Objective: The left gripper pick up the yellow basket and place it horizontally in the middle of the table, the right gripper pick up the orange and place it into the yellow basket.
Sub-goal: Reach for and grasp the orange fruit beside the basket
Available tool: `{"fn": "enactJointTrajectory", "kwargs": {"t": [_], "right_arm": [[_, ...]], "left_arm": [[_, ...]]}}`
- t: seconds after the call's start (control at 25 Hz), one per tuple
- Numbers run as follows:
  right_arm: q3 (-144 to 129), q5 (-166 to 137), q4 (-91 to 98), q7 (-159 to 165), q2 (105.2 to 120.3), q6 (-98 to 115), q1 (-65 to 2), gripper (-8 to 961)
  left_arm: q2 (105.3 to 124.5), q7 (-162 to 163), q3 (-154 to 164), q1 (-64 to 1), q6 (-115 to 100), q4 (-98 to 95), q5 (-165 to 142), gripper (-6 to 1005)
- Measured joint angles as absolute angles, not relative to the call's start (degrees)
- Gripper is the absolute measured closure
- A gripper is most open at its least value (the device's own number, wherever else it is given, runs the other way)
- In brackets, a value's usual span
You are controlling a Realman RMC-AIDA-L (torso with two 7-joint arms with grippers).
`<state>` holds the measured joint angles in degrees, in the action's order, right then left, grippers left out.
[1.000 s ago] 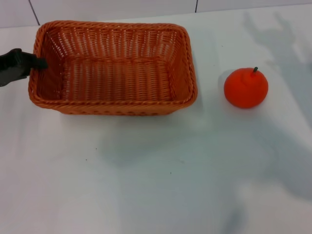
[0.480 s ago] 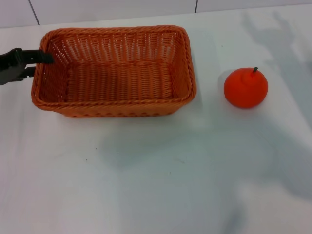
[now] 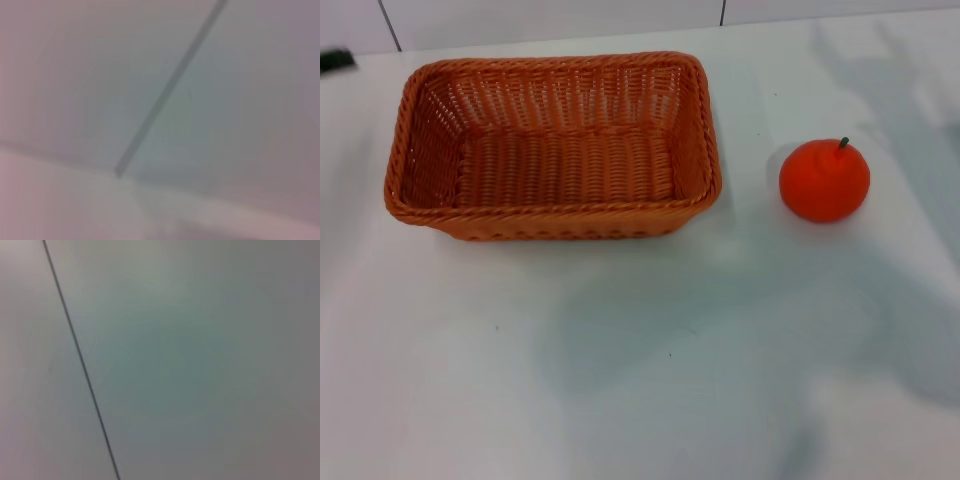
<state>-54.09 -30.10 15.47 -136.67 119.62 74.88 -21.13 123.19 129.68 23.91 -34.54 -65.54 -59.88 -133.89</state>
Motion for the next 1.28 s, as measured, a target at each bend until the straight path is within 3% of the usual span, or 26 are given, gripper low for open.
{"fn": "enactJointTrajectory", "kwargs": {"t": [0.48,1.28], "right_arm": [[-54.66,-42.06,16.01,-132.51,119.48,73.1,-20.88,132],[-56.12,-56.82,11.62,-128.43,119.63,64.53,-20.89,140]], "left_arm": [[123.93,86.92,23.95,-27.1,-59.27,-48.86,-89.64,108],[123.98,73.2,23.38,-26.36,-62.12,-44.34,-79.25,109]]}}
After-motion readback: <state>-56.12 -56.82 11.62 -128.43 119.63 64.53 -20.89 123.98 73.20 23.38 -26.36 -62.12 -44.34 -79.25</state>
